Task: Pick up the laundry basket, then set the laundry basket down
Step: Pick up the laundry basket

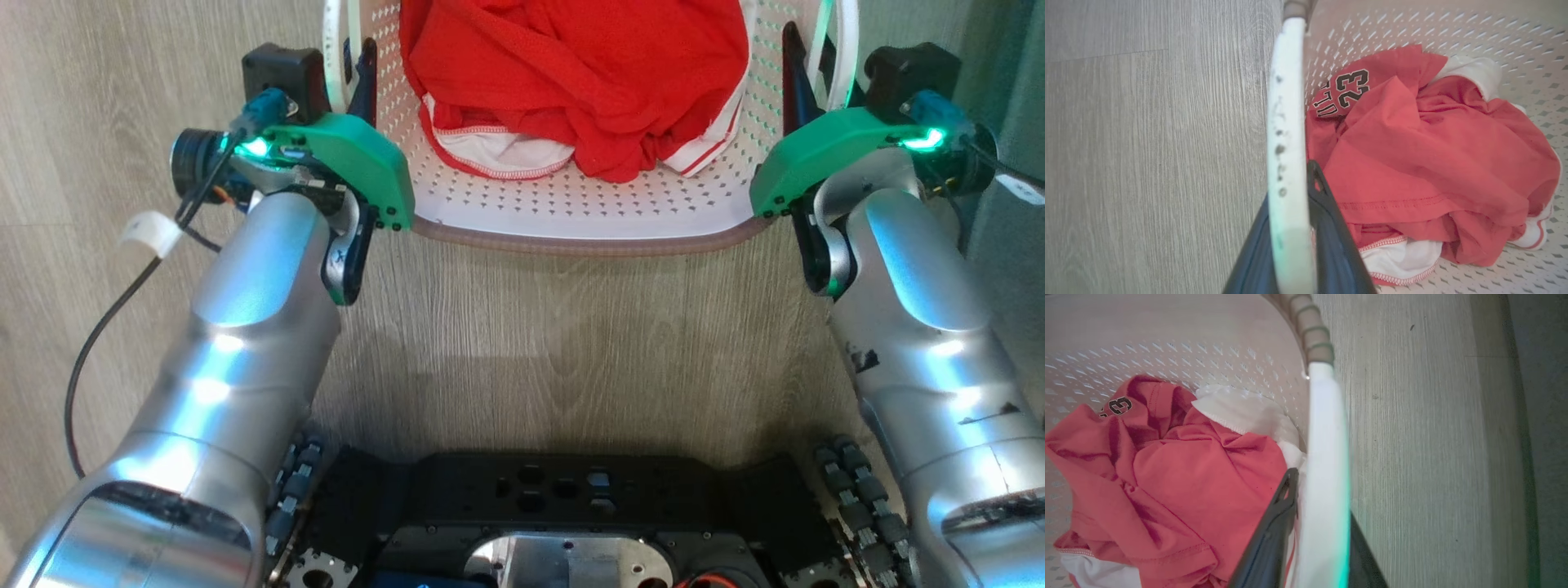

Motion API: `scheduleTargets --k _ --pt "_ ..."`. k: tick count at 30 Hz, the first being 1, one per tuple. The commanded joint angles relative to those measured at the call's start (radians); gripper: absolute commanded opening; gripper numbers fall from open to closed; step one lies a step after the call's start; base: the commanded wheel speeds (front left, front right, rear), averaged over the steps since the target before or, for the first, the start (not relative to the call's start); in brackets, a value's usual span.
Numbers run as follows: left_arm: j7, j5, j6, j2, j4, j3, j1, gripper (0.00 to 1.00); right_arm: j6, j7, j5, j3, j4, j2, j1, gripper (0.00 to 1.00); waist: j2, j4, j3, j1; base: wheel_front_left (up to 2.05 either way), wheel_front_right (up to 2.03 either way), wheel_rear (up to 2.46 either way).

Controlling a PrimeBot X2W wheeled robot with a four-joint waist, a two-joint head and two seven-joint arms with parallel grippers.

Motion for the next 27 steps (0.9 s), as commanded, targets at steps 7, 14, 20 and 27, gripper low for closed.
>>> scheduleTargets --k 7,14,20,27 --pt "-0.005 -0.027 0.005 0.024 0.002 -0.020 0.031 0.00 -0.002 -0.005 0.029 0.033 0.026 0.018 0.022 0.00 -0.0001 -0.005 -0.025 0.0000 0.00 0.00 0.00" --pt "-0.005 -0.045 0.008 0.024 0.011 -0.041 0.057 0.00 -0.002 -0.005 0.060 0.053 0.066 0.018 0.026 0.00 -0.0001 -0.015 -0.071 0.0000 0.00 0.00 0.00" --pt "-0.005 -0.082 0.009 0.024 0.020 -0.075 0.109 0.00 -0.002 -0.005 0.105 0.079 0.120 0.018 0.046 0.00 -0.0001 -0.023 -0.158 0.0000 0.00 0.00 0.00" --pt "-0.005 -0.138 0.007 0.024 0.056 -0.119 0.178 0.00 -0.002 -0.005 0.153 0.138 0.215 0.018 0.073 0.00 -0.0001 -0.029 -0.275 0.0000 0.00 0.00 0.00"
